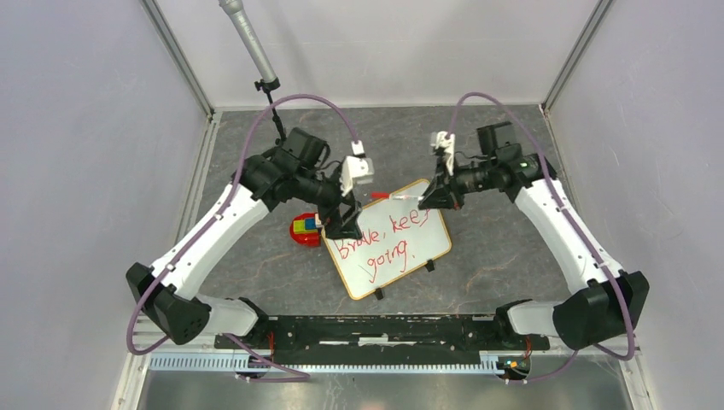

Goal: Write a sentence on the whiteboard
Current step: Put down the whiteboard marker at the center of the board.

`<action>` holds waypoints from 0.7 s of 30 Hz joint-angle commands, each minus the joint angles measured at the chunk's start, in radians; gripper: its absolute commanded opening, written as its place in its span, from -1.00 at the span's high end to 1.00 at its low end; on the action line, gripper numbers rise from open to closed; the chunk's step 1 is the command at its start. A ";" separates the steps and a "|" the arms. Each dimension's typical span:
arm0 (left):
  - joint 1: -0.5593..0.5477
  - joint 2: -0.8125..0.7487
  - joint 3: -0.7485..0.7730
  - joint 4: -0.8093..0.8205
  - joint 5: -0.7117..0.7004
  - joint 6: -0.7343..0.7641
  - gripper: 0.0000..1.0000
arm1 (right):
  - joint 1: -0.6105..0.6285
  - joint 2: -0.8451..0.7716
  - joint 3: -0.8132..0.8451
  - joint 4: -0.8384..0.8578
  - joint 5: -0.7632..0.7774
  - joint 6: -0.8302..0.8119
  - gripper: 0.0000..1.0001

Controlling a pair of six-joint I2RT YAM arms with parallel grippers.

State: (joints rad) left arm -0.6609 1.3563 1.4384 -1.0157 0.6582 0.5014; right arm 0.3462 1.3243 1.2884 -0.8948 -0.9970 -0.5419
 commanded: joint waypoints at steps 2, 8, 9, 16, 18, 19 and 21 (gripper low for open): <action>0.173 -0.054 0.007 0.184 0.068 -0.216 -1.00 | -0.238 -0.072 -0.047 0.171 0.035 0.102 1.00; 0.290 -0.060 -0.046 0.307 -0.008 -0.360 -1.00 | -0.600 0.002 -0.063 0.241 0.189 0.081 1.00; 0.301 -0.064 -0.064 0.319 -0.023 -0.370 -1.00 | -0.647 0.014 -0.073 0.266 0.231 0.084 1.00; 0.385 -0.113 -0.148 0.336 -0.039 -0.387 -1.00 | -0.881 0.069 -0.246 0.399 0.489 -0.061 1.00; 0.398 -0.125 -0.168 0.342 -0.036 -0.385 -1.00 | -0.926 0.076 -0.298 0.405 0.509 -0.111 1.00; 0.402 -0.129 -0.175 0.343 -0.032 -0.383 -1.00 | -0.942 0.080 -0.320 0.405 0.514 -0.137 1.00; 0.406 -0.132 -0.181 0.344 -0.027 -0.383 -1.00 | -0.966 0.083 -0.379 0.423 0.543 -0.180 1.00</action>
State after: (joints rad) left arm -0.2661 1.2675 1.2686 -0.7227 0.6277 0.1646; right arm -0.5823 1.4040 0.9840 -0.5312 -0.5442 -0.5976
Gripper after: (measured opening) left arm 0.994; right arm 0.092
